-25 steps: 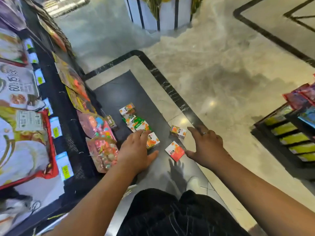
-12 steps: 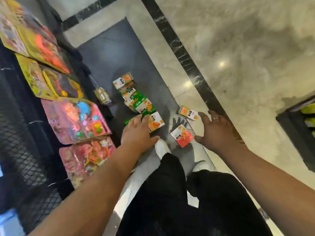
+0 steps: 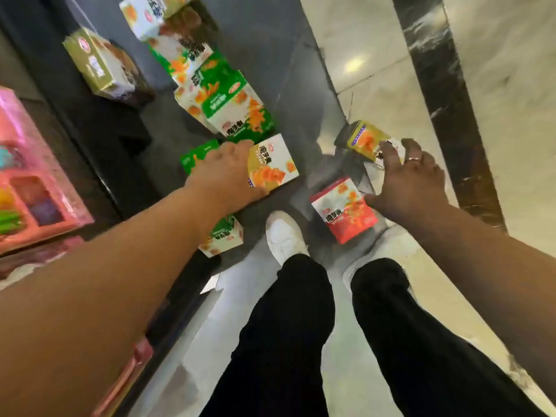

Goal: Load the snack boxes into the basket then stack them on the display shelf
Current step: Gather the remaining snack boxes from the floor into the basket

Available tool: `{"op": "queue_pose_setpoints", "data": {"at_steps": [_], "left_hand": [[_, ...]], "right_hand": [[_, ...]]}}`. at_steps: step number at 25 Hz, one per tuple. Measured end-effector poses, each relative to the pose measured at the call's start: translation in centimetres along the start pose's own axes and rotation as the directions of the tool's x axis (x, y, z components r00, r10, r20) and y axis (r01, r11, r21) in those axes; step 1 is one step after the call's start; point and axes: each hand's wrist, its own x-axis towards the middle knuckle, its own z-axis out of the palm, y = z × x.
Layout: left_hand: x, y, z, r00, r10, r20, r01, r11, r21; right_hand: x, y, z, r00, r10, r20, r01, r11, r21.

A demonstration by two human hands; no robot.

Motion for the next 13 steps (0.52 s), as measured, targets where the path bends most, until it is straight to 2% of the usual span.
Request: {"op": "queue_pose_setpoints", "data": {"at_steps": [3, 6, 10, 13], "left_hand": [[6.0, -0.7, 5.3, 0.999, -0.028, 0.044, 0.025, 0.998, 0.049], [12.2, -1.3, 8.6, 0.998, -0.050, 0.028, 0.046, 0.992, 0.120], [17.9, -2.4, 10.4, 0.980, -0.182, 0.080, 0.166, 0.970, 0.177], [19.5, -3.4, 10.3, 0.966, -0.228, 0.119, 0.214, 0.969, 0.122]], "right_hand": [[4.9, 1.7, 5.2, 0.996, 0.030, -0.084, -0.027, 0.999, 0.036], [9.7, 3.6, 8.6, 0.988, 0.009, -0.151, -0.002, 0.999, 0.047], [14.6, 5.3, 10.5, 0.993, 0.010, -0.119, -0.002, 0.998, 0.069], [15.4, 5.5, 11.6, 0.991, -0.014, -0.136, 0.021, 0.999, 0.048]]}}
